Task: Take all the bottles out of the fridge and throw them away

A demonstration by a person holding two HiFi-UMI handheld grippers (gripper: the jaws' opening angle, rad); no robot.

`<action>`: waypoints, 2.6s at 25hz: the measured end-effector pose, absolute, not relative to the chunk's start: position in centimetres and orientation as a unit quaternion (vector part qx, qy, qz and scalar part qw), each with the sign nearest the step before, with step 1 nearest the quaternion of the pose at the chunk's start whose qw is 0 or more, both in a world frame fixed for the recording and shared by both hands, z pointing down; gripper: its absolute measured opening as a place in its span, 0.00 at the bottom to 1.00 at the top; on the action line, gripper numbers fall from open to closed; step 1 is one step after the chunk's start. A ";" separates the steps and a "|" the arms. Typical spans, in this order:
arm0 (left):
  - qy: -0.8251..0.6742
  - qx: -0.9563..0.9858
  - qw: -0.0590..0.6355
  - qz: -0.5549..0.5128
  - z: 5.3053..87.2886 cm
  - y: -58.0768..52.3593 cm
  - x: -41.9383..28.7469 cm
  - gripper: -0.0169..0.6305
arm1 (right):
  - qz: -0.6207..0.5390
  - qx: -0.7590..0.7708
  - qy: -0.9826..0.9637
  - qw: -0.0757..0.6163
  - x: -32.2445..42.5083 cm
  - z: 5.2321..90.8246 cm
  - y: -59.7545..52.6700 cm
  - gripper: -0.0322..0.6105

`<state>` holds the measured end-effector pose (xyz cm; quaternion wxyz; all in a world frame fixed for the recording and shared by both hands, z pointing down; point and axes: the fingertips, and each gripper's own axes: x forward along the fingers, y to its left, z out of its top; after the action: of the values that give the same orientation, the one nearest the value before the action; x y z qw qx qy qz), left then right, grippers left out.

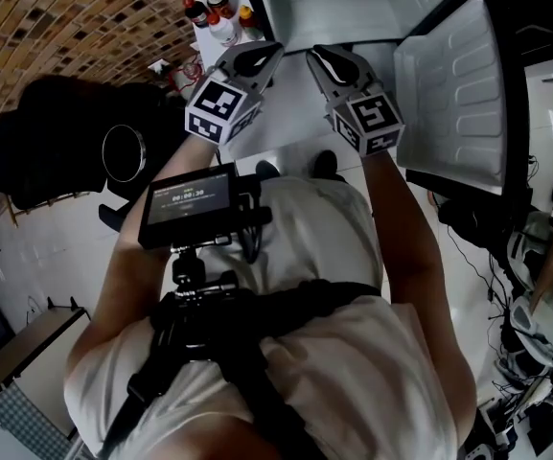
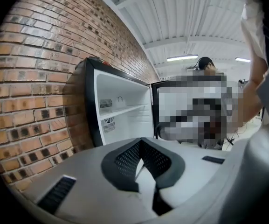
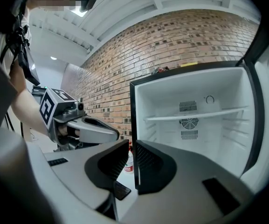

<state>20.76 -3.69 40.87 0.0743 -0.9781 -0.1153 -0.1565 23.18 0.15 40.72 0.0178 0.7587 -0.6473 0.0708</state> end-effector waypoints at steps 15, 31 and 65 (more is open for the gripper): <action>-0.120 -0.976 0.084 -0.162 40.6 -2.1 21.9 0.03 | 0.052 0.768 -0.639 0.004 24.2 40.3 1.3 0.14; -0.053 -0.927 0.327 -0.176 36.9 -0.4 30.7 0.03 | 0.049 0.796 -0.602 -0.032 28.7 40.4 5.2 0.14; 0.030 -0.842 0.450 -0.297 36.5 -4.3 40.4 0.24 | -0.002 0.822 -0.565 -0.071 35.3 38.4 6.1 0.14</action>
<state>40.44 -4.30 36.47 0.4500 -0.8415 0.0300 -0.2974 35.26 6.11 38.42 -0.0707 0.8224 -0.5645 -0.0024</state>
